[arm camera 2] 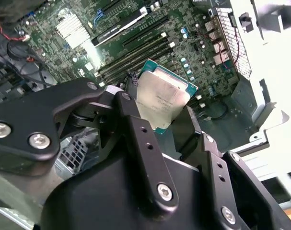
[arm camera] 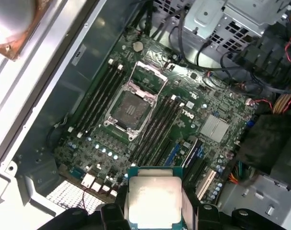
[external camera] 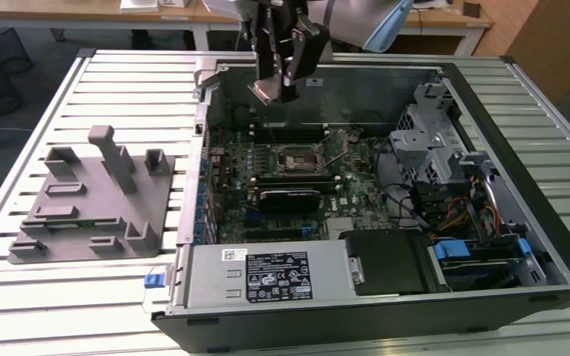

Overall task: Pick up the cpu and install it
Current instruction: 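Place the cpu into insertion slot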

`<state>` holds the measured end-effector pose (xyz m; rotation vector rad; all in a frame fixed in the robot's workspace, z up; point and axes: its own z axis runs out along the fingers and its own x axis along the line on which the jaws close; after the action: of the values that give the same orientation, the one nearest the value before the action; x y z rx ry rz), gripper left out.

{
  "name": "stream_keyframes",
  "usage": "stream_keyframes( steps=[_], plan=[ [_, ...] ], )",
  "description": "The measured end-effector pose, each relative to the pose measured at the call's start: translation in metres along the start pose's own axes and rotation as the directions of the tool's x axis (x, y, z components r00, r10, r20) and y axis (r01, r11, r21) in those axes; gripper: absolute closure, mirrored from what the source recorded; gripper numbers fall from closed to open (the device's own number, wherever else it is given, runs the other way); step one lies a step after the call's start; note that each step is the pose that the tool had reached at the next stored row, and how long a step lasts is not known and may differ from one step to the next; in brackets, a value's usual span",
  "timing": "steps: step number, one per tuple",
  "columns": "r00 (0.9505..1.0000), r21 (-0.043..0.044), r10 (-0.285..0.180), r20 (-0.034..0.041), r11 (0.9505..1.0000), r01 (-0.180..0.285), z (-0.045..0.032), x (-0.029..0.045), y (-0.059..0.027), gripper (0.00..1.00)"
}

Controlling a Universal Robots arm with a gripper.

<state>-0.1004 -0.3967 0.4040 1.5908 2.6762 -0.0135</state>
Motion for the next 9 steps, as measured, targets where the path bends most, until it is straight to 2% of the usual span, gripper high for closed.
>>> stream_keyframes(
  steps=[5, 9],
  plan=[
    [0.9976, 0.0020, 0.069, 0.0006, 0.9976, -0.069, 0.0003, 0.0001, 0.0000, 0.47],
    [0.9926, 0.0035, 0.122, 0.0011, 0.9926, -0.122, 0.0004, 0.0002, 0.0001, 0.47]
  ],
)
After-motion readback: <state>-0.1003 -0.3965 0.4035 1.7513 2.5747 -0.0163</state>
